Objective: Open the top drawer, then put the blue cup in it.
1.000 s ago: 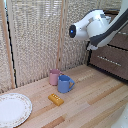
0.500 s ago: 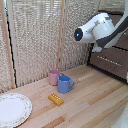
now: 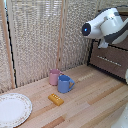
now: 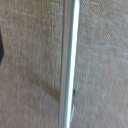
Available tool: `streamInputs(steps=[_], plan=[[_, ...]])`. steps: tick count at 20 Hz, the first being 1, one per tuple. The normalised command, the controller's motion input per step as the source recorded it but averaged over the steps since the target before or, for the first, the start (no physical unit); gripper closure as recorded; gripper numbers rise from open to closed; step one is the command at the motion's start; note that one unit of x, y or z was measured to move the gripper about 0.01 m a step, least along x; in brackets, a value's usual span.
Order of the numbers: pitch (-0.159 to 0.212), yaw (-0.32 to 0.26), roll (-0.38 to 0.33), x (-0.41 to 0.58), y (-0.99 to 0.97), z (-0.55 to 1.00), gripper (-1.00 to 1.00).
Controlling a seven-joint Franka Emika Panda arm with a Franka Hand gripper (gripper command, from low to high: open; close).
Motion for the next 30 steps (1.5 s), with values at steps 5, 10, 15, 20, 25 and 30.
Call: streamInputs(steps=[5, 10, 15, 20, 25, 30], plan=[[0.084, 0.111, 0.048, 0.006, -0.55, -0.01, 1.00], [0.007, 0.005, -0.001, 0.007, -0.01, 0.00, 1.00], [0.001, -0.008, -0.003, 0.020, 0.09, 0.00, 1.00], [-0.009, -0.002, -0.003, 0.000, 0.08, 0.01, 1.00], [-0.001, 0.000, 0.019, 0.000, 0.26, 0.01, 1.00], [0.019, 0.005, 0.012, 0.000, 0.81, 0.04, 1.00]])
